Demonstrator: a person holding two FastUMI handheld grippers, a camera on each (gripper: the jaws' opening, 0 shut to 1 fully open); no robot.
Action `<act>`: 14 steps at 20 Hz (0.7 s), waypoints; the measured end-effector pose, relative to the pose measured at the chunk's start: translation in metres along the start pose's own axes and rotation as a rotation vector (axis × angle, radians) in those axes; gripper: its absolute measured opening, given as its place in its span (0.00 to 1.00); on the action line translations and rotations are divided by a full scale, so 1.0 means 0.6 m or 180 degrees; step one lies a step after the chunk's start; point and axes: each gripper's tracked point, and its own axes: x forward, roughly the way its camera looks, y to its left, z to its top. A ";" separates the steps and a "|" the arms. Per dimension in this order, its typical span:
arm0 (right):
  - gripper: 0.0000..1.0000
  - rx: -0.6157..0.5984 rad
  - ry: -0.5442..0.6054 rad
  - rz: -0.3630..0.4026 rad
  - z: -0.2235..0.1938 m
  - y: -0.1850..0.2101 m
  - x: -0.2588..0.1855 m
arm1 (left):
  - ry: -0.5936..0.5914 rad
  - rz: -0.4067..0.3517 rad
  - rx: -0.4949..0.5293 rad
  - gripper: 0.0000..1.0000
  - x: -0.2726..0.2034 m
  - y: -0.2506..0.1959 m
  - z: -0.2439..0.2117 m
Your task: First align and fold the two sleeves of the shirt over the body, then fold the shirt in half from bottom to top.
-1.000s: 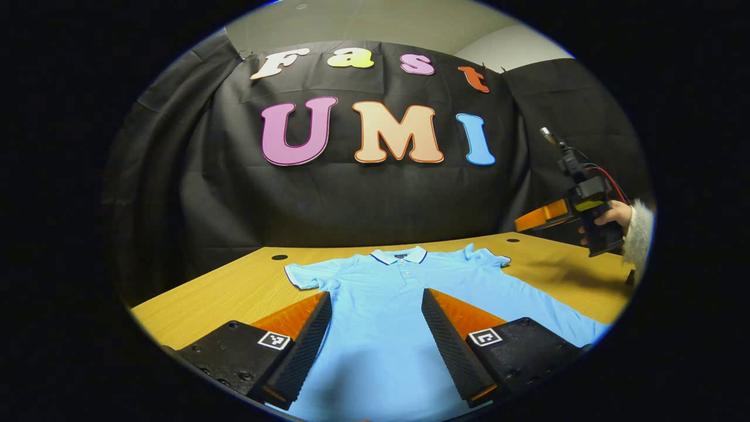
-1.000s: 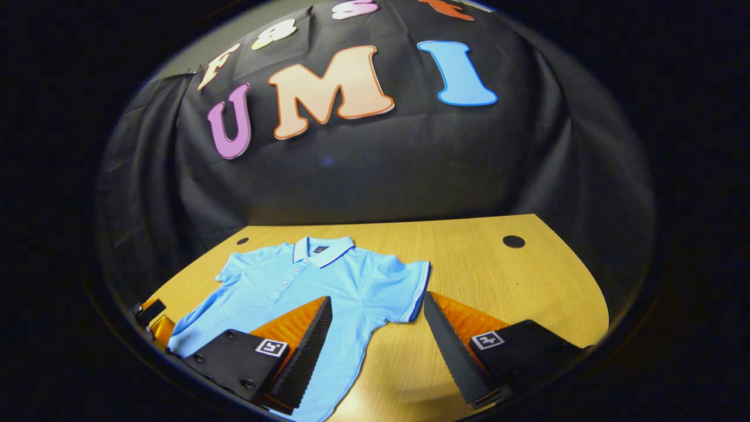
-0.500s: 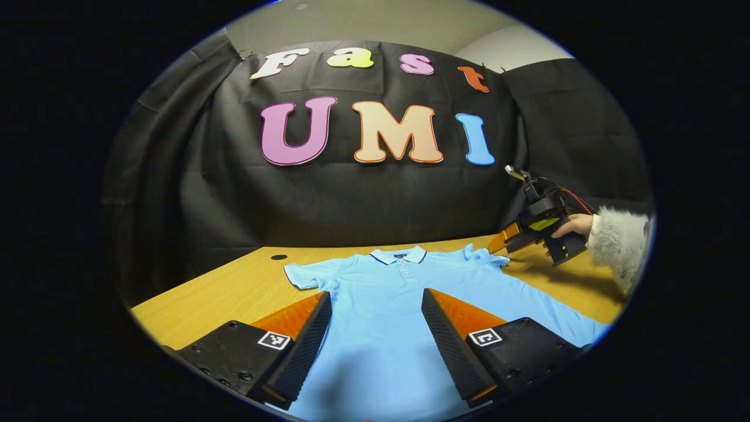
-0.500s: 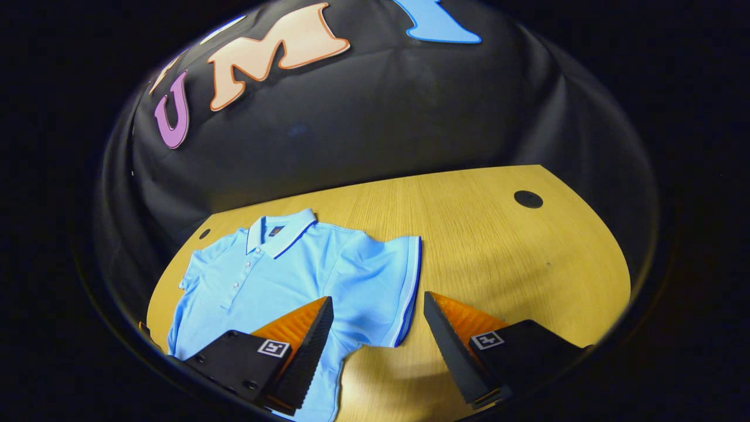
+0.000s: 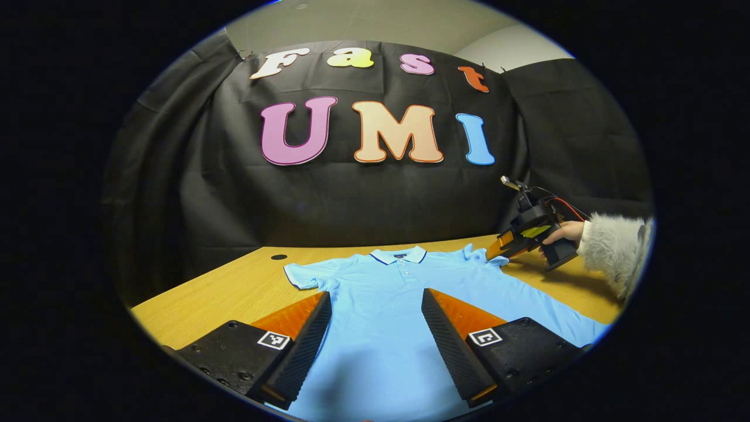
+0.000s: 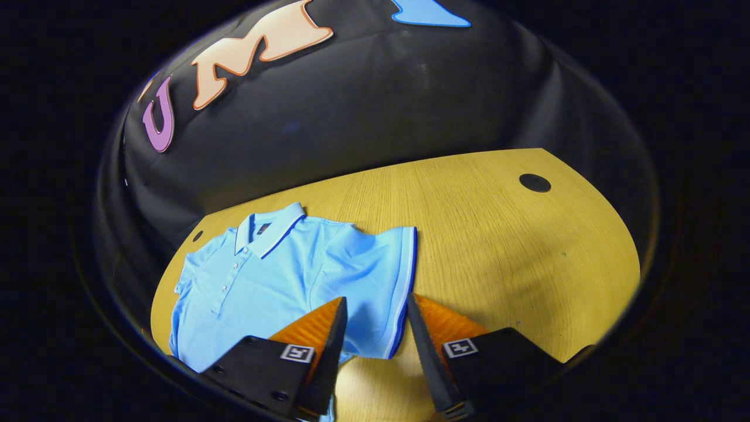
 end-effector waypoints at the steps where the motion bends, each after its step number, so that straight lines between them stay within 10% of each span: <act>1: 0.47 -0.0017 -0.0007 -0.0032 0.002 -0.004 0.000 | 0.0001 0.0000 0.0001 0.94 -0.001 -0.001 -0.001; 5: 0.15 0.0051 0.0020 -0.0017 0.001 0.001 0.001 | 0.0002 0.0001 0.0001 0.94 -0.001 -0.001 -0.002; 14: 0.07 0.0406 -0.0531 0.0420 0.078 0.077 -0.023 | 0.0001 0.0000 0.0000 0.94 -0.001 0.000 -0.001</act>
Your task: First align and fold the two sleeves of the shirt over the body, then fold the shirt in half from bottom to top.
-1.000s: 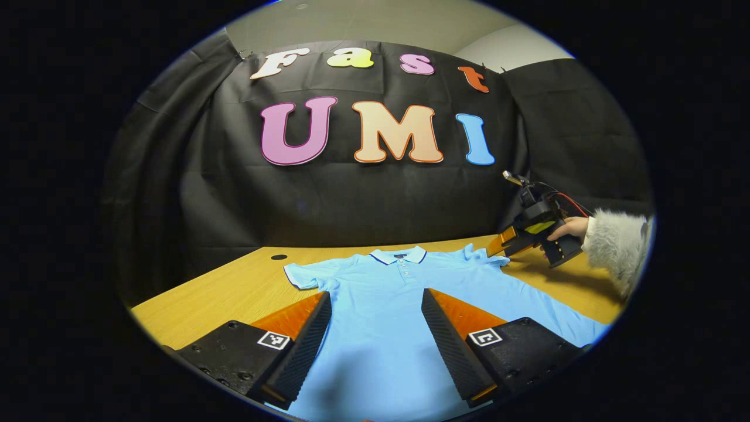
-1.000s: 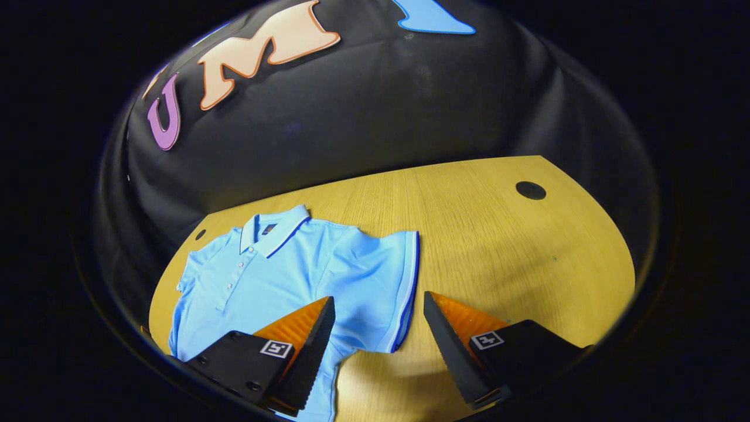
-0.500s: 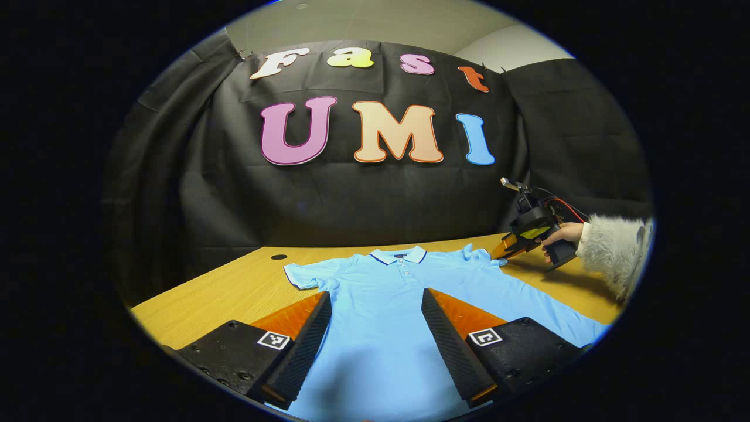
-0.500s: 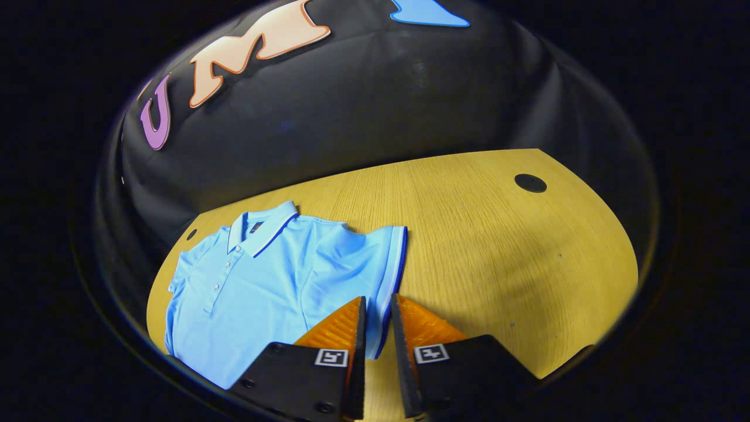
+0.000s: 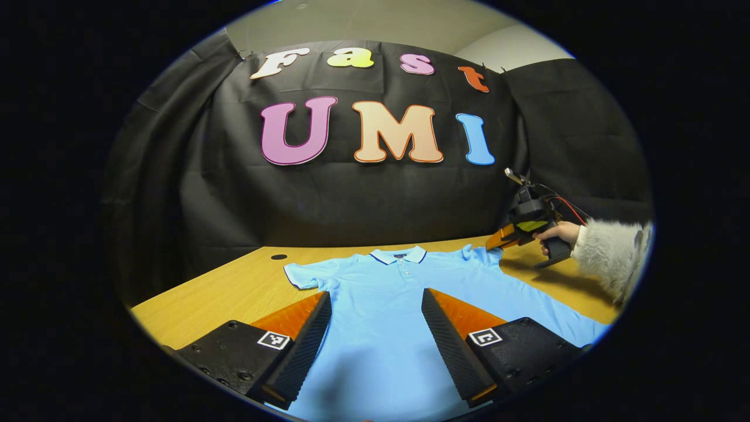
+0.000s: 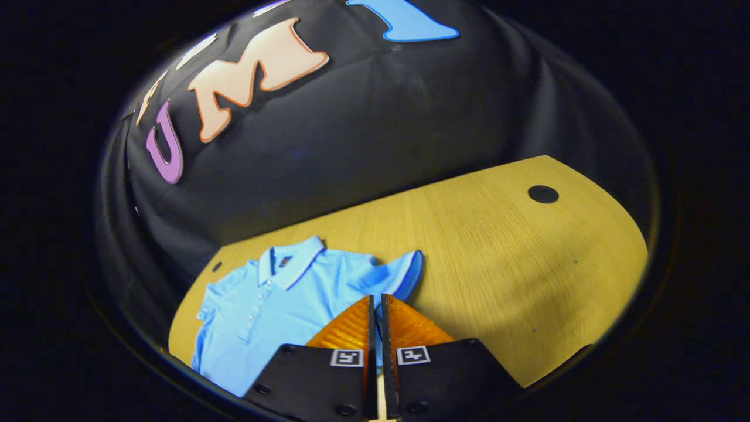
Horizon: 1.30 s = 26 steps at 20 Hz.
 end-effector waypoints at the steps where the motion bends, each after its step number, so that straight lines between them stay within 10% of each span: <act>1: 0.04 0.0055 -0.0048 0.0124 0.009 0.020 0.000 | 0.0000 0.0000 0.0000 0.94 -0.001 0.000 0.001; 9: 0.03 -0.0109 0.0187 -0.0028 -0.039 -0.008 0.015 | 0.0000 -0.0002 -0.0001 0.94 -0.002 0.000 0.001; 13: 0.45 -0.0245 0.0176 -0.0104 -0.034 -0.025 0.004 | 0.0001 -0.0002 -0.0001 0.94 -0.001 -0.001 0.001; 14: 0.86 -0.0294 0.0130 -0.0129 -0.027 -0.028 0.001 | 0.0002 -0.0002 -0.0002 0.94 -0.001 0.000 0.001; 26: 0.91 -0.0207 0.0368 -0.0344 -0.058 -0.079 0.007 | 0.0003 -0.0002 0.0000 0.94 -0.002 0.000 0.002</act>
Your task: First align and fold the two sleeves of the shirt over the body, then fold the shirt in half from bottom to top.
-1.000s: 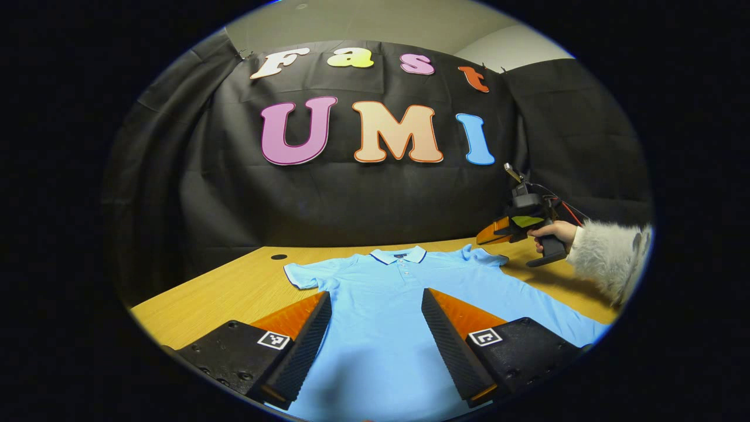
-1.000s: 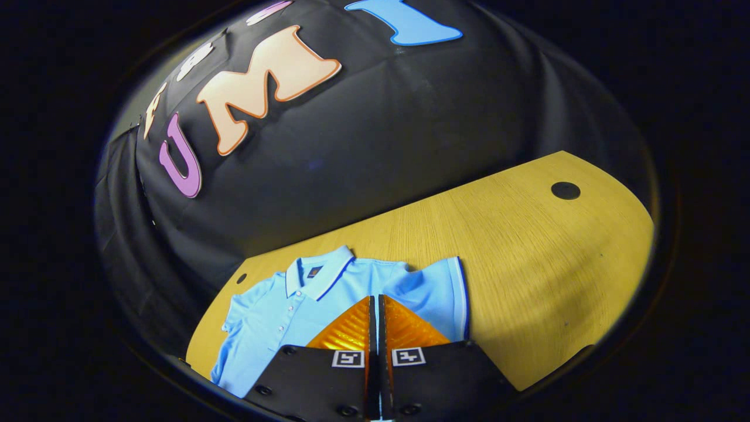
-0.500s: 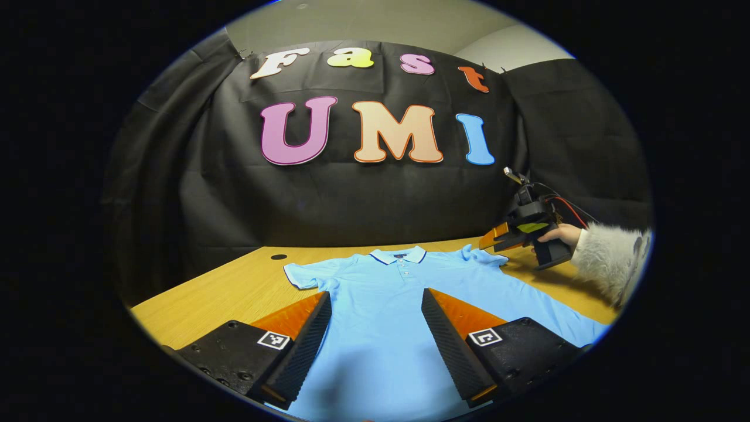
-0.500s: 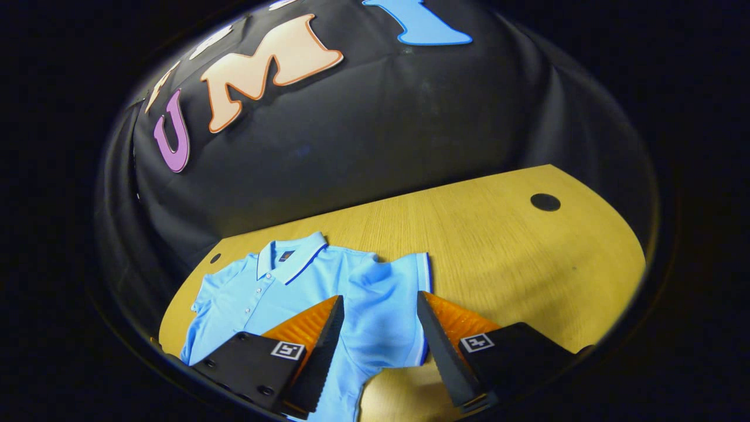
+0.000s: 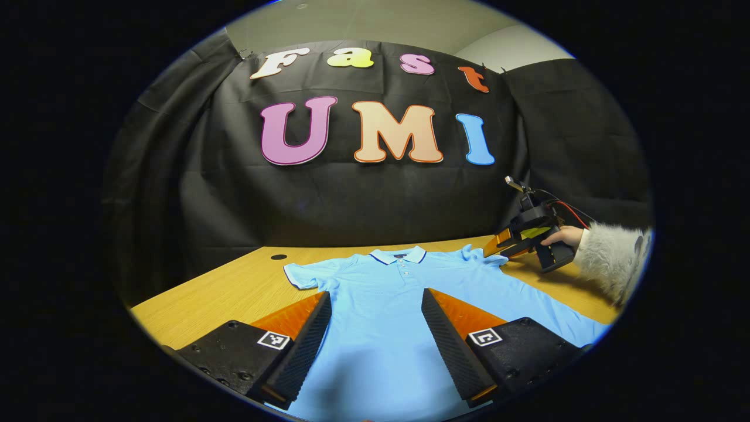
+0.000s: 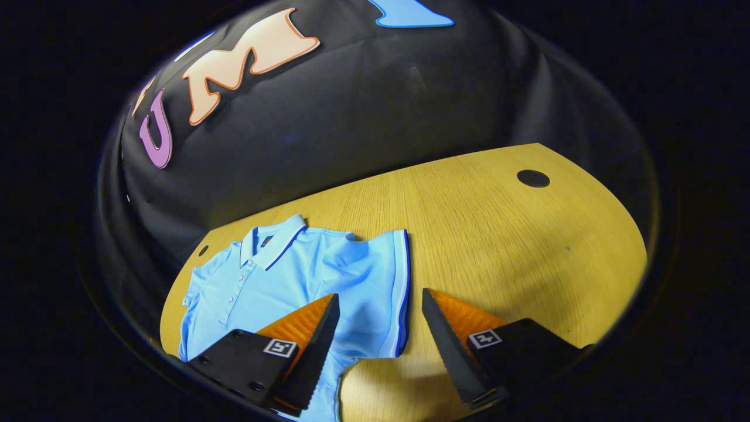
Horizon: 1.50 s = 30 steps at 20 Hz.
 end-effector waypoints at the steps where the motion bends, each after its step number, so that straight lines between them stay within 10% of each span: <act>1: 0.86 0.0000 -0.0004 0.0002 0.001 0.000 -0.002 | 0.0000 0.0000 -0.0001 0.94 0.000 0.000 -0.001; 10: 0.39 -0.0051 0.0049 0.0064 -0.010 0.005 0.001 | 0.0003 0.0001 0.0000 0.94 -0.001 0.000 0.000; 14: 0.42 -0.0122 0.0040 -0.0054 -0.010 -0.015 0.004 | 0.0004 0.0001 -0.0001 0.94 -0.001 0.000 0.000; 18: 0.07 0.0003 0.0089 -0.0095 -0.011 -0.020 0.002 | 0.0003 0.0000 0.0000 0.94 0.000 0.000 0.001; 25: 0.02 0.0198 -0.0246 0.0050 0.031 0.002 -0.005 | 0.0003 0.0000 -0.0001 0.94 0.000 0.000 -0.001; 30: 0.02 0.0150 -0.0636 0.0609 0.076 0.094 -0.031 | 0.0003 0.0001 0.0001 0.94 0.000 0.000 -0.001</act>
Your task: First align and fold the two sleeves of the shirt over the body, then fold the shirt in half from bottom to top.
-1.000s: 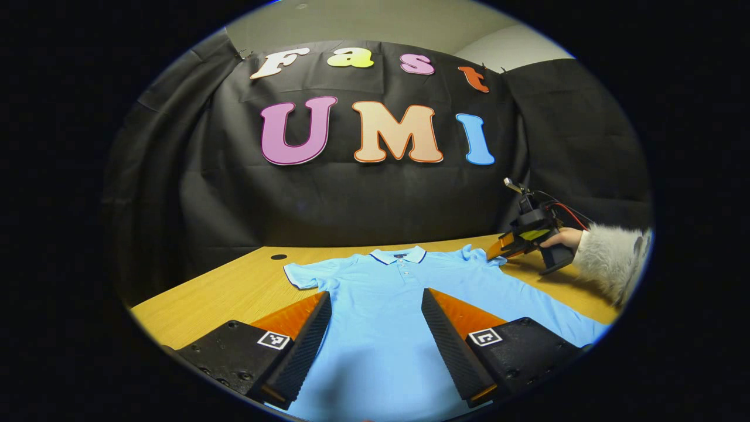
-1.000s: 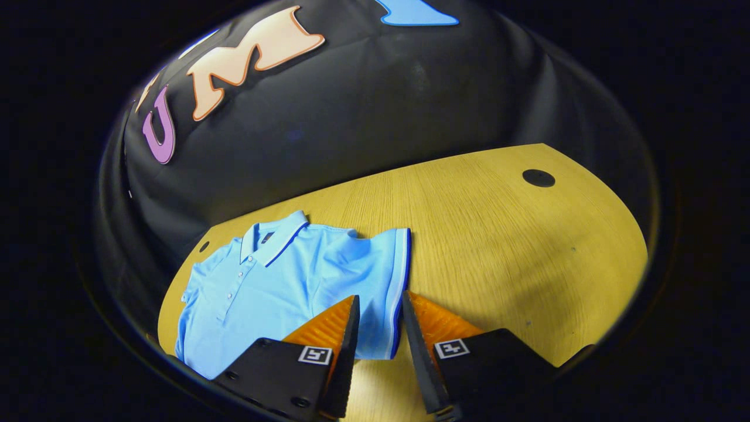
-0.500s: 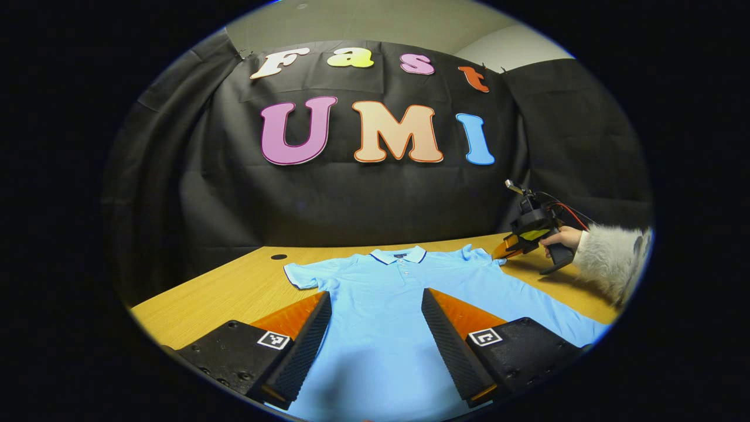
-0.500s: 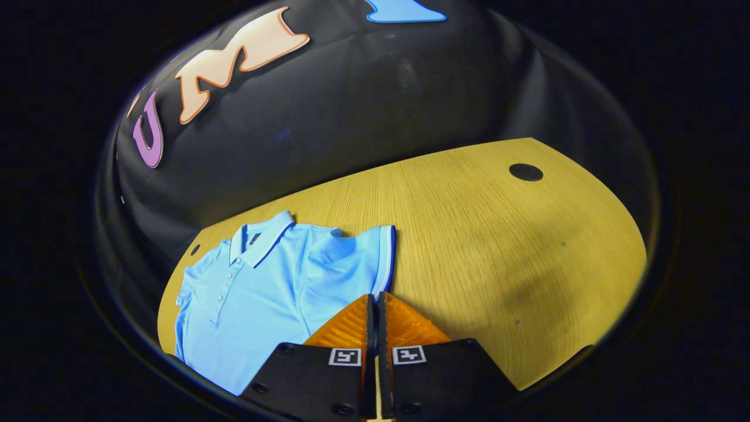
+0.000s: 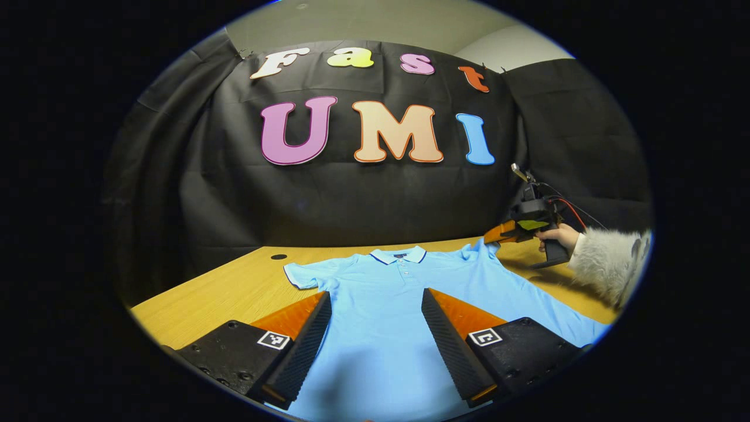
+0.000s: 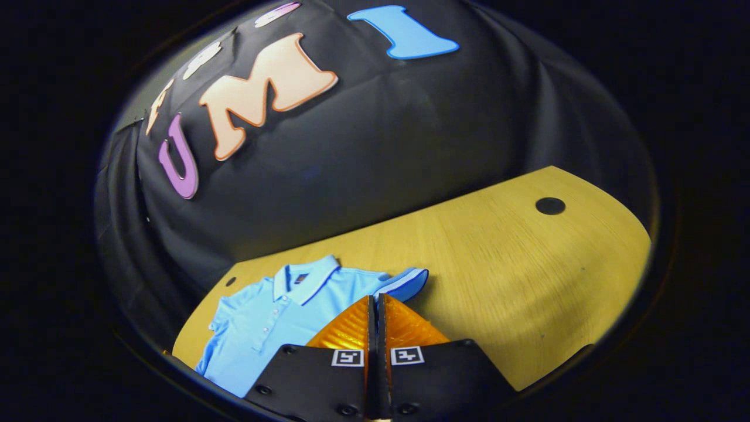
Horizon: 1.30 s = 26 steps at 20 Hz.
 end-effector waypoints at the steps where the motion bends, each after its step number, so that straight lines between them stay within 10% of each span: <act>1: 0.02 0.0005 0.0004 0.0127 -0.005 0.019 0.001 | 0.0001 0.0000 -0.0001 0.94 0.000 0.000 0.000; 10: 0.03 0.0485 0.0526 0.0877 -0.088 0.112 0.008 | 0.0000 -0.0002 -0.0001 0.94 0.000 0.000 0.000; 13: 0.16 0.0592 0.0521 0.1068 -0.080 0.129 -0.005 | 0.0000 -0.0001 0.0000 0.94 0.000 0.000 0.000; 14: 0.44 0.0586 0.0515 0.1106 -0.081 0.133 -0.009 | 0.0000 0.0000 -0.0001 0.94 0.000 0.000 0.001; 17: 0.97 0.0440 0.0496 0.1032 -0.075 0.120 -0.015 | 0.0003 0.0000 0.0000 0.94 0.000 0.000 0.000; 26: 0.98 -0.0101 -0.0188 0.0221 0.041 -0.001 -0.120 | 0.0067 0.0042 0.0119 0.95 0.003 -0.003 -0.005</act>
